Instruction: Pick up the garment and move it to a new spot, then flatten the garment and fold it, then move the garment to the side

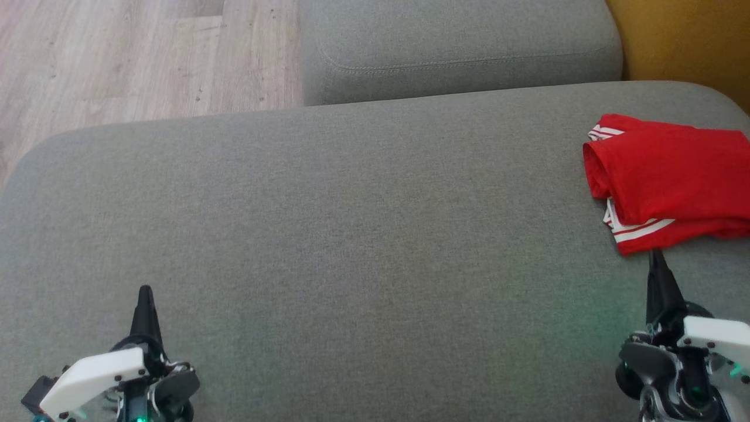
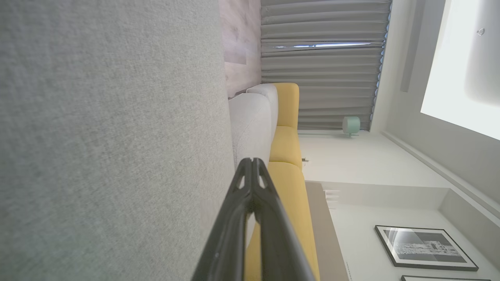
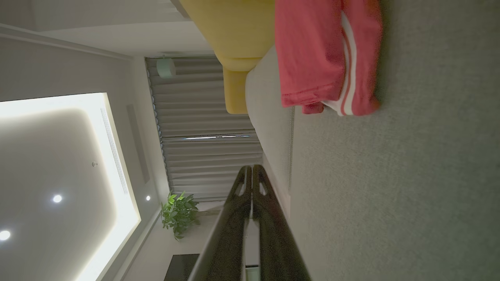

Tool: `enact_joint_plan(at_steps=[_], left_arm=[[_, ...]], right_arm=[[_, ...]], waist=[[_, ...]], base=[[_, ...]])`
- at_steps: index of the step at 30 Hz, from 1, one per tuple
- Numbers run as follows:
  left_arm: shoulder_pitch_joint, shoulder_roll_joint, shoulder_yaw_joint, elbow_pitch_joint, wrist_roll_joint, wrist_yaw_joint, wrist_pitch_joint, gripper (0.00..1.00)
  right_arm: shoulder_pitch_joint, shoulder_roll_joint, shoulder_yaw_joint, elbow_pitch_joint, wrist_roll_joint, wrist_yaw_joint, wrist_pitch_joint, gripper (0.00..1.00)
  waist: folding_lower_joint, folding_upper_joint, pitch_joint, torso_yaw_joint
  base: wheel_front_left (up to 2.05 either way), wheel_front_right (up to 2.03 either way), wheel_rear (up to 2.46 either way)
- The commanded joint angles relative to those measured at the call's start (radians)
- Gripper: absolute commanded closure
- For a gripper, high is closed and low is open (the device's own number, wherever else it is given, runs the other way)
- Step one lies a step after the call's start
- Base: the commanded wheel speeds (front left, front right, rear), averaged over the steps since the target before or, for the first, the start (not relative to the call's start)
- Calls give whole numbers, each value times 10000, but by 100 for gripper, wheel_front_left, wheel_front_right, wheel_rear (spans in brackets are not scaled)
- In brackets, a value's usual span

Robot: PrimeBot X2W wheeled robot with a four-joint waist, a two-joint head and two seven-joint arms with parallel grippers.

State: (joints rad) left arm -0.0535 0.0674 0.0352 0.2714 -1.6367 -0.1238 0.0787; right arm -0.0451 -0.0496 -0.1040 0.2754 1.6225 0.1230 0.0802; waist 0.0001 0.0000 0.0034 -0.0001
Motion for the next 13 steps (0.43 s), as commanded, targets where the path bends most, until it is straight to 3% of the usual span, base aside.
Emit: enact_joint_plan(at_steps=[1,13], left_arm=[[-512,108,399,-281,-42,-69,34,100],[-516,71,451,-278,2,-69,76,100]], right_arm=[[-602,-213,186,-324,98,77,101,100],[-605,-184,146,-321,63,77,134,100]], waist=[[-1,0,-2,1],[-1,0,-2,1]], base=[[0,0,0],[0,0,0]])
